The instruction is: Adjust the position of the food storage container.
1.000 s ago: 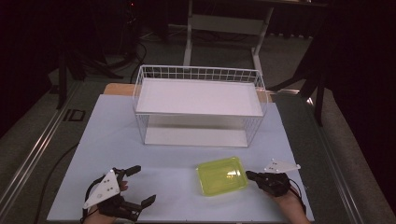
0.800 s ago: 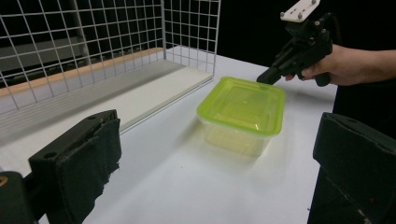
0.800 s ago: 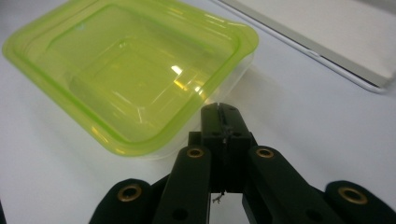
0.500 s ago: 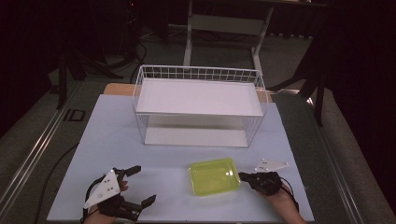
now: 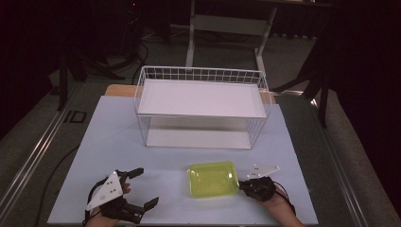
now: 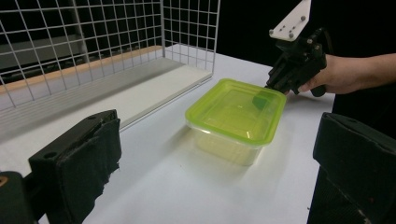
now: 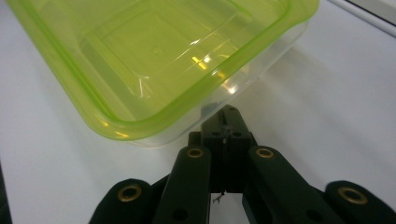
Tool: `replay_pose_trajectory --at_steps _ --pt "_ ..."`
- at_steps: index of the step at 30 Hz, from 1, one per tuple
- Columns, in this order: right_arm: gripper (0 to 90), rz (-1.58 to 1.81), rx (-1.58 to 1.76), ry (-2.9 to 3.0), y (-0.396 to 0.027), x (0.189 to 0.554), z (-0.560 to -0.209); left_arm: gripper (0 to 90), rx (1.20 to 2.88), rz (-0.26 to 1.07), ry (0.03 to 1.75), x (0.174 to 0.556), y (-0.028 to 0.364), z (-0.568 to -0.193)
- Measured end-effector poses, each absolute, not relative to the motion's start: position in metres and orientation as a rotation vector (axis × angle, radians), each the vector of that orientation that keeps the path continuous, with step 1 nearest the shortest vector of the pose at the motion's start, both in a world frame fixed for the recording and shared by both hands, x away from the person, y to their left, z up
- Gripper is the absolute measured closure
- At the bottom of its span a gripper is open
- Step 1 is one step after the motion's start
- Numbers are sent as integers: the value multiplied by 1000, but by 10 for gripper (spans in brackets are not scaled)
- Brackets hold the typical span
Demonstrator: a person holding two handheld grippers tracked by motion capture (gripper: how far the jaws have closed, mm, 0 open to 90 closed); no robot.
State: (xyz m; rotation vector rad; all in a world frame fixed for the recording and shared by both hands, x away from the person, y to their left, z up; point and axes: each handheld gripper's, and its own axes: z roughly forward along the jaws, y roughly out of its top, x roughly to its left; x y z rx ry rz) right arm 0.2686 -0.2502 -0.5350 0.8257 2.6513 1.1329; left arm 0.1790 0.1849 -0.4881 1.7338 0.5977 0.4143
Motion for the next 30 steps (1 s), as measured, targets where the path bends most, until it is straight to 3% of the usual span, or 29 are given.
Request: replay_pose_trajectory --at_steps 30 --pt "900 1161 677 2741 -179 289 -538 19 1739 401 589 178 184 -489"
